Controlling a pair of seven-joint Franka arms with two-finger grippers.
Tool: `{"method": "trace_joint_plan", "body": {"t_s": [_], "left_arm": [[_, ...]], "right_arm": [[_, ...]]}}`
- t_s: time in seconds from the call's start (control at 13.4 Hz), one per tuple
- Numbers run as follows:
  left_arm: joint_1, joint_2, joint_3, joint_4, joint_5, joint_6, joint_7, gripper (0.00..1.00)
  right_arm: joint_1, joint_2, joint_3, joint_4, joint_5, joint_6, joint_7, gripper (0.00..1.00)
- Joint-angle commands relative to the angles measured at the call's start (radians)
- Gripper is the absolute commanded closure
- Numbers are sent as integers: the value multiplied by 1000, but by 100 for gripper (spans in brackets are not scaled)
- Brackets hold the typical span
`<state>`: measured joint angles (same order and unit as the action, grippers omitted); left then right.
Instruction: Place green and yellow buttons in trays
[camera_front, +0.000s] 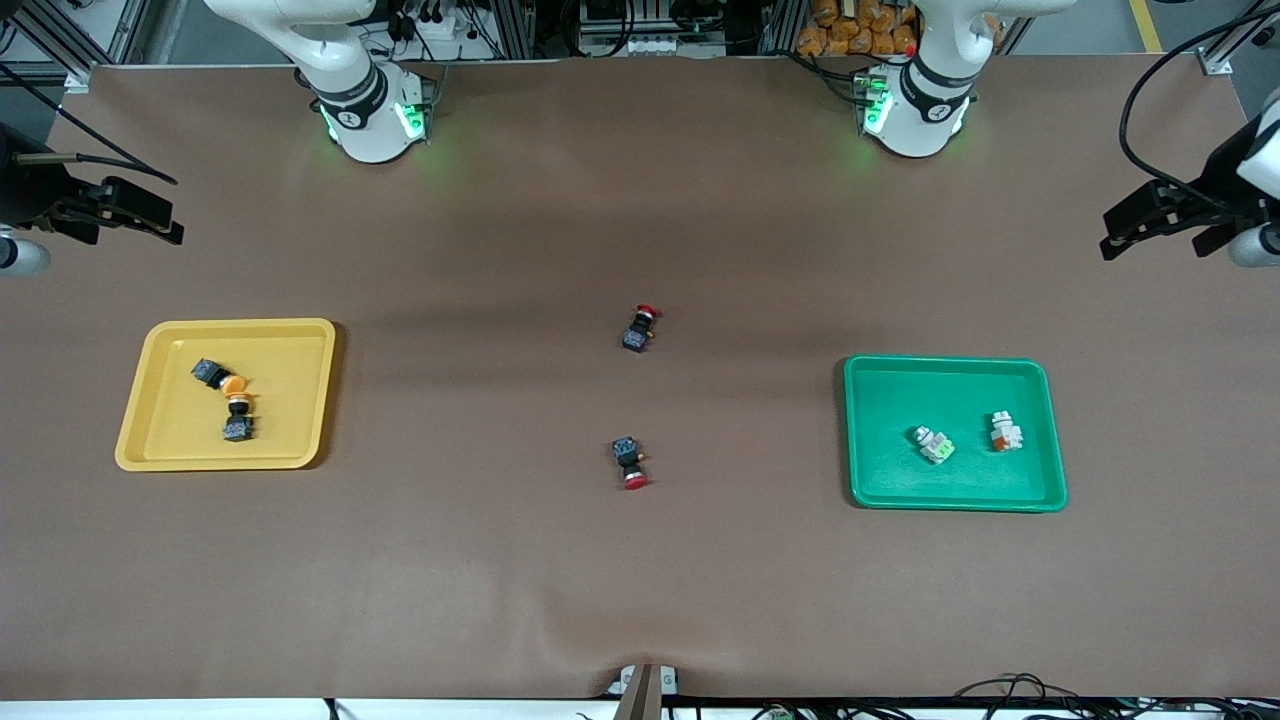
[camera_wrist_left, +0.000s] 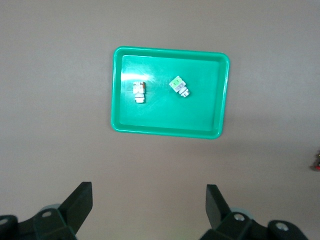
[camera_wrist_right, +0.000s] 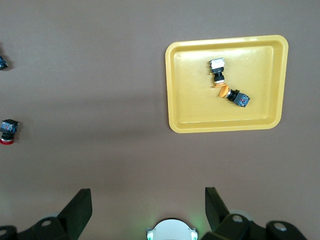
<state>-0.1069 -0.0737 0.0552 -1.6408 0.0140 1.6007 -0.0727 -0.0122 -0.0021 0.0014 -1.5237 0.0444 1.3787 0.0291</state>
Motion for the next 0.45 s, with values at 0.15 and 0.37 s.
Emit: {"method": "trace_joint_plan", "body": {"t_s": [0.15, 0.37], "left_arm": [[6, -14, -18, -2, -14, -15, 18, 0], [1, -6, -20, 12, -15, -15, 18, 0]], "right_arm": [[15, -4, -8, 11, -20, 0, 15, 0], [14, -4, -8, 11, -20, 9, 15, 0]]}}
